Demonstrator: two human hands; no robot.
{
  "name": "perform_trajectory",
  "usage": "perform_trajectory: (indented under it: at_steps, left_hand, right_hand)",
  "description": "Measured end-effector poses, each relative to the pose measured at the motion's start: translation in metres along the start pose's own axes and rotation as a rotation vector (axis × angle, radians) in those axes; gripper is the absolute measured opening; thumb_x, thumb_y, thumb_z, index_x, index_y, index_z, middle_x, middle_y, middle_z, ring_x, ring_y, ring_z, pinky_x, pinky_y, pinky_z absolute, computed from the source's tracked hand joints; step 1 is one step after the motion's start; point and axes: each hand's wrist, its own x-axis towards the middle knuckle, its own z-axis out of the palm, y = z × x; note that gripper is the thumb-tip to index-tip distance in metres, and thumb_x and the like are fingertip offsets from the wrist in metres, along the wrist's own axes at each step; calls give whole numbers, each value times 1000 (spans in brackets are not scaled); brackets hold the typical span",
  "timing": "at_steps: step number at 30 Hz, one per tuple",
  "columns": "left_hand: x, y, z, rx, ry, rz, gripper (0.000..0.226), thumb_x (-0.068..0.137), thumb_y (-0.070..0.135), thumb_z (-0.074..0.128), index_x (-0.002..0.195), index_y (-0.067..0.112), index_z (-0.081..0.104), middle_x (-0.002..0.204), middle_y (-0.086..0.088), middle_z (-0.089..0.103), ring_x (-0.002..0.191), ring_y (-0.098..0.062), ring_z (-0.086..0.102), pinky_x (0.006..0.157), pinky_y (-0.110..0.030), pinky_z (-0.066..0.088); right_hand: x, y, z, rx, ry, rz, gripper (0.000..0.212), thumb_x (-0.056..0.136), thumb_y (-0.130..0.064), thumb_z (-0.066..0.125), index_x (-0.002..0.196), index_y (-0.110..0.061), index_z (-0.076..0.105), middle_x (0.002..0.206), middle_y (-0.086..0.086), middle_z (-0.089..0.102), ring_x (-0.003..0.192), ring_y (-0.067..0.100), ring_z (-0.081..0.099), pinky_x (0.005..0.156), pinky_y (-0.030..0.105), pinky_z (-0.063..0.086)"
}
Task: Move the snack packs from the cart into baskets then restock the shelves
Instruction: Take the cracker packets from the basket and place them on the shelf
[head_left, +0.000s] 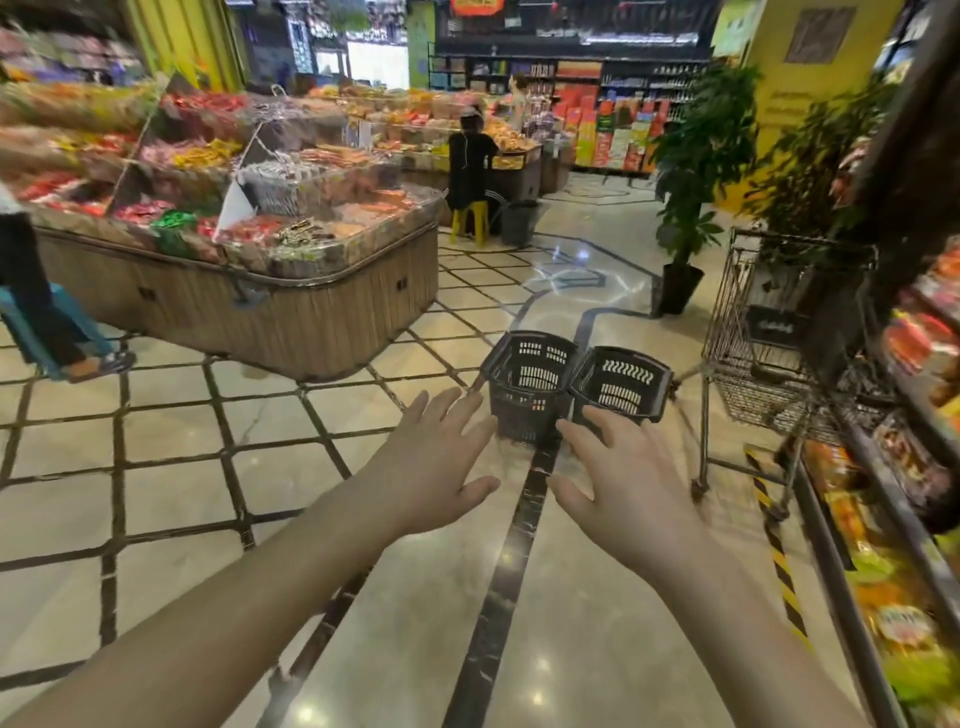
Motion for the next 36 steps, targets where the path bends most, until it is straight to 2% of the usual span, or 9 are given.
perform_trajectory:
  at_steps: [5,10,13,16,20,27,36]
  left_hand:
    - [123,-25,0,-32,-45,5,73,103,59,41,163,26,17,173,-6,6,159,-28,1,129,-49,1]
    - [223,-65,11,-29,-14,25,72,101,59,46,161,25,25,170,-8,18,157,-29,11,127,-51,15]
    - [289,-92,20,-11,-30,58,72,101,60,45,161,26,25,170,-8,19,157,-29,14,127,-50,16]
    - [359,-126,39,-24,-23,89,71,101,59,47,160,27,26,169,-6,20,156,-28,15,128,-48,14]
    - [455,-182,68,-29,-37,104,73,100,61,46,161,27,24,170,-6,18,156,-28,13,126,-46,12]
    - [617,-271,86,-21,-104,179,74,99,60,48,160,26,26,169,-8,20,156,-30,16,127,-49,16]
    - [820,-314,124,11,-186,262,71,100,56,48,159,22,28,167,-8,25,154,-29,20,126,-47,20]
  right_hand:
    - [114,52,16,-10,-52,24,63,97,-53,51,154,-33,34,161,-1,30,150,18,21,127,47,10]
    - [215,84,36,-28,-62,38,61,95,-50,56,151,-31,43,156,2,40,146,21,32,124,49,16]
    - [275,101,56,-22,-58,52,59,95,-49,57,149,-28,46,154,3,43,144,22,36,123,48,18]
    - [343,118,87,-22,-84,95,60,96,-51,55,151,-31,41,157,1,38,146,21,33,124,47,17]
    - [446,126,129,5,-124,132,60,96,-50,56,151,-30,42,156,1,39,143,23,35,122,48,26]
    - [608,149,166,2,-208,210,60,97,-48,55,152,-29,40,154,0,41,140,23,38,120,43,28]
    - [770,244,235,34,-252,252,58,98,-49,52,151,-29,40,155,1,39,141,23,37,122,44,26]
